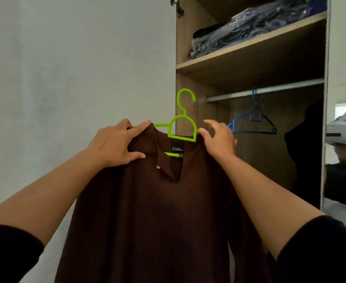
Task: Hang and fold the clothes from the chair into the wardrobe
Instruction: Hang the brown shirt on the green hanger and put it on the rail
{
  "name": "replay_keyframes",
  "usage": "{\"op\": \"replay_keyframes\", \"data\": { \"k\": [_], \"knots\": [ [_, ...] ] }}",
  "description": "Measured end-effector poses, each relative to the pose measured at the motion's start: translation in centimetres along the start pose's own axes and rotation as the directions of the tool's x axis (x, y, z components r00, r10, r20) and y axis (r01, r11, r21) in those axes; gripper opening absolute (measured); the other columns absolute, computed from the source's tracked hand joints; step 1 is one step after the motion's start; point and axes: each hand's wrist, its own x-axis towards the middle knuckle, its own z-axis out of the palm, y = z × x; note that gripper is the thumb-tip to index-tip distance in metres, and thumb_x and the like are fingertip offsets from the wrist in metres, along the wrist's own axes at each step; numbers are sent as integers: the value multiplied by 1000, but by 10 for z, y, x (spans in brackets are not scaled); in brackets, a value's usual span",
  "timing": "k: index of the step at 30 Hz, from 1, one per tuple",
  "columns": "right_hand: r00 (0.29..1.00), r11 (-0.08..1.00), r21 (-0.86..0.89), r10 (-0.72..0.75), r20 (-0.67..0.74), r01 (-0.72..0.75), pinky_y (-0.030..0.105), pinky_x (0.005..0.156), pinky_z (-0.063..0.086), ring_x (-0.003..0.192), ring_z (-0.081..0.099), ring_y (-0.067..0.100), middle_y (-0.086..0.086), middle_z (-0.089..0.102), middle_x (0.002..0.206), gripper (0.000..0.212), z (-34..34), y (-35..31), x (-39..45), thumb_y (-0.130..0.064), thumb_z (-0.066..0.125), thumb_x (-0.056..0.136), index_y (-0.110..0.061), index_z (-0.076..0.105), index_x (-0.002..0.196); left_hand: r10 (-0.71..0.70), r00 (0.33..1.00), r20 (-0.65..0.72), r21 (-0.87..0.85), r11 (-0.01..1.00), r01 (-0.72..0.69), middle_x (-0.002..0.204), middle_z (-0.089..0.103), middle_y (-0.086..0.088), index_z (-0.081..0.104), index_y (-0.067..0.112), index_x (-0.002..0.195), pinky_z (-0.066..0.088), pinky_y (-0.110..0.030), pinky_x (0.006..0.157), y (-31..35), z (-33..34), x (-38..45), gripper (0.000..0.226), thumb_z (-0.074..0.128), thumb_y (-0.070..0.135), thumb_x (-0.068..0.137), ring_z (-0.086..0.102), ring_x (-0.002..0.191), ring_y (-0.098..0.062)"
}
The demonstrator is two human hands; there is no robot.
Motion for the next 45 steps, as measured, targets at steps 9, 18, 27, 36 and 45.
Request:
{"op": "replay_keyframes", "data": {
  "k": [9,18,27,36,45],
  "knots": [
    [978,968,-179,151,-147,-177,50,105,27,131,33,28,10,36,139,56,-8,31,43,-50,54,88,-34,38,139,3,999,-44,80,997,1,130,43,-8,10,39,148,46,-34,79,40,43,82,86,58,60,81,57,106,-30],
    [890,899,-56,418,-184,-434,49,107,24,136,29,33,14,43,142,74,0,66,116,-52,58,84,-17,28,143,-83,991,-109,10,996,85,128,42,-11,8,33,149,47,-37,79,88,86,165,87,60,55,82,57,105,-31],
    [829,818,282,548,-115,-501,48,97,44,96,63,29,4,63,78,17,27,98,168,-25,63,79,-9,58,78,-122,985,-120,-68,991,114,127,43,-13,7,30,151,48,-36,79,116,122,231,89,62,50,83,58,103,-31],
    [856,835,338,500,-133,-435,49,96,46,104,60,33,13,64,112,36,37,130,188,-31,53,91,-8,53,118,-49,992,-114,-106,994,37,125,44,-11,12,32,150,49,-37,77,155,139,276,91,67,50,80,59,103,-29],
    [905,902,317,368,-212,-293,44,92,49,103,62,30,6,66,102,52,32,138,189,-28,54,89,-15,44,138,21,1000,14,-194,981,-18,130,41,-12,12,31,150,49,-40,84,189,169,288,92,70,42,79,57,110,-31]
  ]
}}
